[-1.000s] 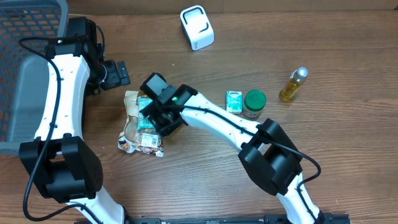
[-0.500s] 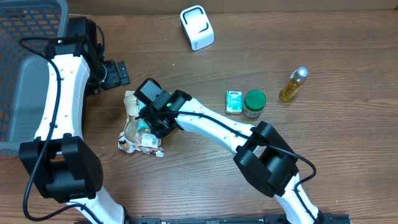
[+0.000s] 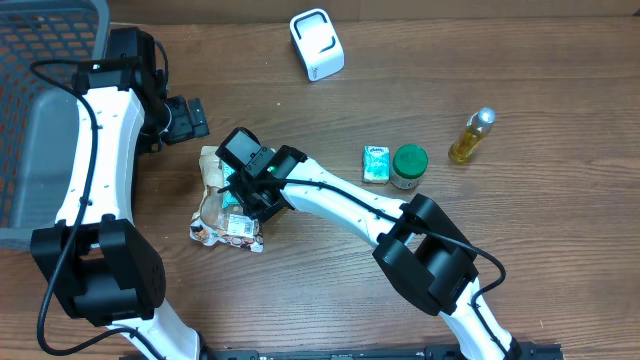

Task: Scan the item barcode
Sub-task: 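Pull the mint-green wipes pack off the snack bag rightward, right gripper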

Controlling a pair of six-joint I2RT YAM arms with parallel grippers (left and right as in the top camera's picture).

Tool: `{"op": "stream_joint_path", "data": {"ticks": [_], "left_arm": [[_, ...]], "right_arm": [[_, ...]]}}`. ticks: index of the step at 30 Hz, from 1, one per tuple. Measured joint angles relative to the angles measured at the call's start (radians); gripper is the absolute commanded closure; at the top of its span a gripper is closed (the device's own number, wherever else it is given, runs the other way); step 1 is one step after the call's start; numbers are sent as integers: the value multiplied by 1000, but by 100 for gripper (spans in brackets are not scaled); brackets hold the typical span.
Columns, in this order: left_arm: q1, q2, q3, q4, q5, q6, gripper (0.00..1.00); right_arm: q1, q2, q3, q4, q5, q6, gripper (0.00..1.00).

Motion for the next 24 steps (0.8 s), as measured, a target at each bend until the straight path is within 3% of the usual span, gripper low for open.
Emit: {"op": "stream_joint_path", "data": {"ticks": [6, 18, 24], "left_arm": [[0, 0, 0, 0, 0, 0, 0], [0, 0, 0, 0, 0, 0, 0], [0, 0, 0, 0, 0, 0, 0]], "right_arm": [[0, 0, 0, -1, 32, -1, 64], [-1, 2, 0, -11, 53, -42, 96], [-2, 2, 0, -18, 52, -116, 96]]}}
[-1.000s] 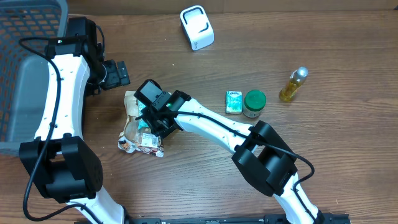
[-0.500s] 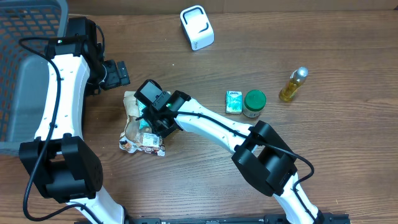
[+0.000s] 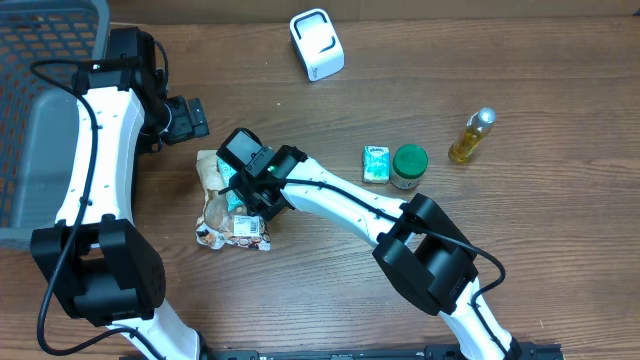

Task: Scan the item barcode
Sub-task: 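Pull the mint-green wipes pack off the snack bag rightward, right gripper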

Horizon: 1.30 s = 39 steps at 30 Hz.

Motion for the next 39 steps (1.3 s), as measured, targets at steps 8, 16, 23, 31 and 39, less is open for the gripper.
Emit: {"op": "stream_joint_path", "data": {"ticks": [8, 16, 23, 31, 39], "left_arm": [[0, 0, 0, 0, 0, 0, 1], [0, 0, 0, 0, 0, 0, 0], [0, 0, 0, 0, 0, 0, 1], [0, 0, 0, 0, 0, 0, 1], [0, 0, 0, 0, 0, 0, 0]], "right_arm": [[-51, -3, 0, 3, -55, -197, 96], [-199, -67, -1, -9, -177, -458, 96], [-302, -79, -1, -92, -248, -656, 96], [-375, -79, -2, -269, -235, -868, 69], [-368, -79, -4, -334, -76, -939, 46]]}}
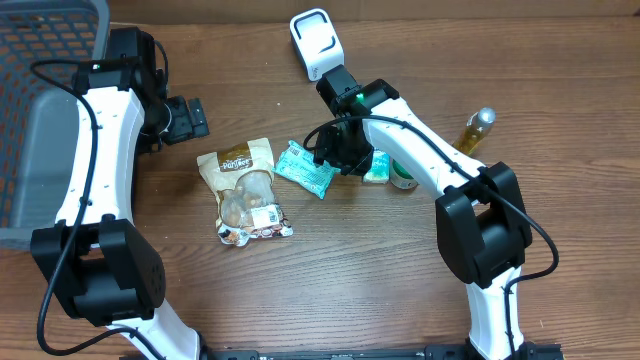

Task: Scan the item barcode

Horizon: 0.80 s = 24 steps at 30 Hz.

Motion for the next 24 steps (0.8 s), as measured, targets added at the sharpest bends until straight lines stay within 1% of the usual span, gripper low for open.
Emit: {"op": "stream_joint_path", "data": {"ticks": [1, 2, 4, 5, 6, 8, 10, 12, 18, 24], "left_arm": [[0, 0, 0, 0, 0, 0, 0], [0, 0, 0, 0, 0, 0, 1], [0, 0, 0, 0, 0, 0, 0], [0, 0, 0, 0, 0, 0, 1], [0, 0, 0, 0, 0, 0, 0], [0, 0, 0, 0, 0, 0, 0], [0, 0, 0, 0, 0, 0, 0], [0, 0, 0, 0, 0, 0, 0], [0, 0, 0, 0, 0, 0, 0], [0, 0, 0, 0, 0, 0, 1]], "right_arm": [[0, 0, 0, 5, 10, -4, 46], [0, 0, 0, 11, 20, -9, 49], [2, 0, 0, 18, 26, -10, 62], [2, 0, 0, 21, 26, -13, 66], [4, 0, 0, 24, 26, -17, 66], [7, 0, 0, 25, 25, -14, 65], [16, 0, 0, 31, 24, -22, 57], [31, 0, 0, 39, 24, -36, 54], [103, 0, 0, 63, 78, -63, 55], [143, 0, 0, 91, 140, -68, 54]]}}
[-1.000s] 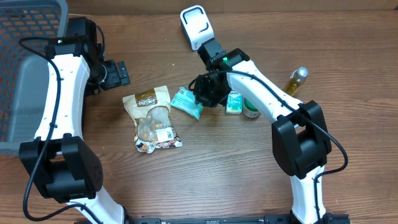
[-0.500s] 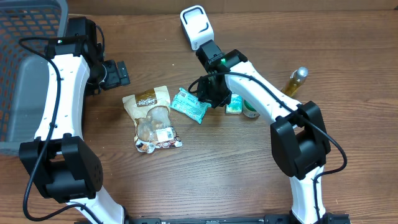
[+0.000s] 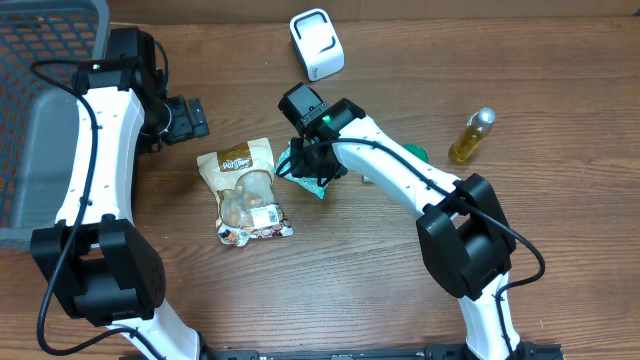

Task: Scan the item barcode

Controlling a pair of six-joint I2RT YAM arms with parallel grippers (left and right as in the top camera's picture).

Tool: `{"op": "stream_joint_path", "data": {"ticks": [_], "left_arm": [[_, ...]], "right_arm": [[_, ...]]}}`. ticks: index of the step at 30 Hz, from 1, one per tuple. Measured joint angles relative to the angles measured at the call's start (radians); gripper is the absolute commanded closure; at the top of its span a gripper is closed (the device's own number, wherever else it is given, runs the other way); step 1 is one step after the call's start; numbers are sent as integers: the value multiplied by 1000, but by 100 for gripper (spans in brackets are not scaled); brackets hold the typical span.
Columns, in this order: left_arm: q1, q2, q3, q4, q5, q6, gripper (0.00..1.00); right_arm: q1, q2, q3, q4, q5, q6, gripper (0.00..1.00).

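A teal packet [image 3: 296, 178] lies just right of the snack bag, and only its left and lower edges show. My right gripper [image 3: 308, 163] hangs directly over the packet and looks shut on it; the wrist hides the fingers. The white barcode scanner [image 3: 316, 43] stands at the back of the table, well beyond the packet. Far to the left, near the basket, my left gripper [image 3: 186, 117] holds nothing; its jaws are not clear from above.
A tan snack bag [image 3: 245, 190] lies flat left of the packet. A green-lidded jar [image 3: 416, 154] is mostly hidden behind the right arm. A yellow bottle [image 3: 471, 135] lies at the right. A grey basket [image 3: 40, 150] fills the left edge.
My right wrist has moved left, from beside the jar to right over the teal packet, hiding more of it. The packet, the snack bag and the left arm have kept their places.
My right gripper first reached far left, down on the teal packet lying on the crumpled snack bag. It stayed there, the bag shifting slightly. Later the packet was held right of the bag, which lay flat. Now the wrist hangs over the packet.
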Motion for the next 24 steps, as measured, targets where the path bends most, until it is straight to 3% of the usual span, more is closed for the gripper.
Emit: {"op": "stream_joint_path", "data": {"ticks": [17, 18, 21, 24], "left_arm": [[0, 0, 0, 0, 0, 0, 0], [0, 0, 0, 0, 0, 0, 0], [0, 0, 0, 0, 0, 0, 0], [0, 0, 0, 0, 0, 0, 0]], "right_arm": [[4, 84, 0, -17, 25, -3, 50], [4, 84, 0, -18, 25, -3, 51], [4, 85, 2, -20, 26, -4, 69], [2, 89, 27, -51, 25, -37, 69]]}}
